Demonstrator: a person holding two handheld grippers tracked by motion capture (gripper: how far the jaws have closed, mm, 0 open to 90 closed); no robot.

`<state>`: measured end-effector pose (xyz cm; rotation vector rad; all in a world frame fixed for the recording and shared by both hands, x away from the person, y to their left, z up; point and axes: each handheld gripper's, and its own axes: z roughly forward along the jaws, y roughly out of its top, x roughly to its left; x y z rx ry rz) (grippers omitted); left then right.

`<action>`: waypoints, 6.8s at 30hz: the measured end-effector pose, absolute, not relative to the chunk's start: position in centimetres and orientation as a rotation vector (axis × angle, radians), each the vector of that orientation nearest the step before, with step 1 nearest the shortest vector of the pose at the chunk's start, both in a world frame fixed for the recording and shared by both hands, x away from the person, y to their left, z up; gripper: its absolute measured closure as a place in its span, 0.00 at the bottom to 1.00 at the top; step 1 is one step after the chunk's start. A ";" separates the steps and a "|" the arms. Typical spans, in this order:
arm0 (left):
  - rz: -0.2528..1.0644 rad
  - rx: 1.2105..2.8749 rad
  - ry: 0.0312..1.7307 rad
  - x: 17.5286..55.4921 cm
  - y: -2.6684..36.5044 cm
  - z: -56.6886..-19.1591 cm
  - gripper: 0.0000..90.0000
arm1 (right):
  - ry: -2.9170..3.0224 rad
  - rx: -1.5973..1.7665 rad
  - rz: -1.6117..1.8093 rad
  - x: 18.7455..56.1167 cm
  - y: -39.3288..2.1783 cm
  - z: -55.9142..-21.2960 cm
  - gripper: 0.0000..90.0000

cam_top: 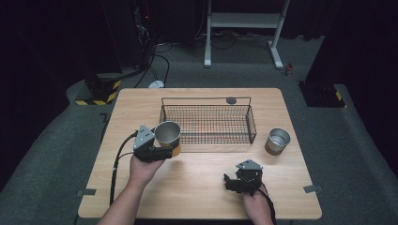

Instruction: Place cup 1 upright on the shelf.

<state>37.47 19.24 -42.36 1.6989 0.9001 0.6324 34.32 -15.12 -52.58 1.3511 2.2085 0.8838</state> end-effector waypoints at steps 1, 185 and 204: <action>0.631 1.697 0.898 37.5 19.1 -42.2 0.15 | 2.208 1.351 0.884 34.3 -15.1 -52.6 0.09; 0.671 1.835 1.209 50.1 13.3 -46.3 0.15 | 2.217 1.339 0.887 34.2 -15.1 -52.6 0.10; 0.679 1.852 1.221 49.8 14.0 -46.7 0.15 | 2.216 1.340 0.889 34.1 -15.1 -52.6 0.10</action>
